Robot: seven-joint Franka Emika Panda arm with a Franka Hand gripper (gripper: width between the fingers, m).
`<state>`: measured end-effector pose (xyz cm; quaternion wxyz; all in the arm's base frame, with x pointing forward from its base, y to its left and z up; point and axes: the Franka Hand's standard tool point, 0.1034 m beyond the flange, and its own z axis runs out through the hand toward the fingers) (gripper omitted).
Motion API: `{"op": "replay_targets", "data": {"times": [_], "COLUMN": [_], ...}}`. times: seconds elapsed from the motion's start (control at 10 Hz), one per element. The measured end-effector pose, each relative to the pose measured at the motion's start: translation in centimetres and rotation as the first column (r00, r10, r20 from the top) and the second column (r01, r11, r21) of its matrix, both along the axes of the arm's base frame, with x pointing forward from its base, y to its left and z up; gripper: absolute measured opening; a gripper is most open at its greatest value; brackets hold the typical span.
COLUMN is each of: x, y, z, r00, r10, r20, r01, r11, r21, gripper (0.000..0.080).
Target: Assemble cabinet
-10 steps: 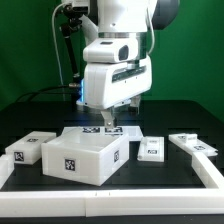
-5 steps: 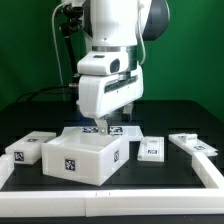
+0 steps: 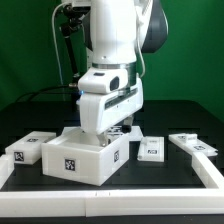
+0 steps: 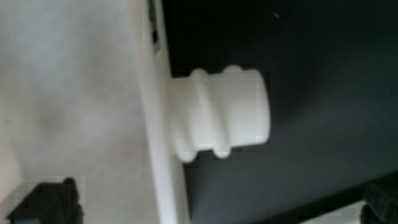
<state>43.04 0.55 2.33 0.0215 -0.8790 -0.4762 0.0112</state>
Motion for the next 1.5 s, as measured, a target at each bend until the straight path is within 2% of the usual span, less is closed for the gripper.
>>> {"op": "replay_targets", "data": {"times": [0.2,0.3,0.4,0.5,0.6,0.7,0.8,0.9,1.5], "x": [0.22,0.36,0.38,0.35,0.33,0.33,0.33,0.35,0.47], "y": [0.09,0.2,0.13,0.13,0.13,0.13,0.13,0.14,0.07], "z": [-0.03,-0.03,-0.02,-0.04,-0.05,-0.05,-0.05,-0.03,0.02], "r00": [1.0,1.0,1.0,1.0,1.0,1.0,1.0,1.0,1.0], "r10": [-0.004,-0.005,-0.006,-0.006,-0.006,-0.006,-0.006,-0.005,0.02], "r20": [0.001,0.003,0.003,0.003,0.002,0.002,0.002,0.003,0.006], "r01": [0.004,0.005,0.006,0.006,0.006,0.006,0.006,0.005,-0.02], "r11": [1.0,1.0,1.0,1.0,1.0,1.0,1.0,1.0,1.0], "r21": [0.0,0.0,0.0,0.0,0.0,0.0,0.0,0.0,0.0], "gripper": [0.0798,0.0702,0.0565,0.0565,0.0364,0.0218,0.0218,0.0049,0.0036]}}
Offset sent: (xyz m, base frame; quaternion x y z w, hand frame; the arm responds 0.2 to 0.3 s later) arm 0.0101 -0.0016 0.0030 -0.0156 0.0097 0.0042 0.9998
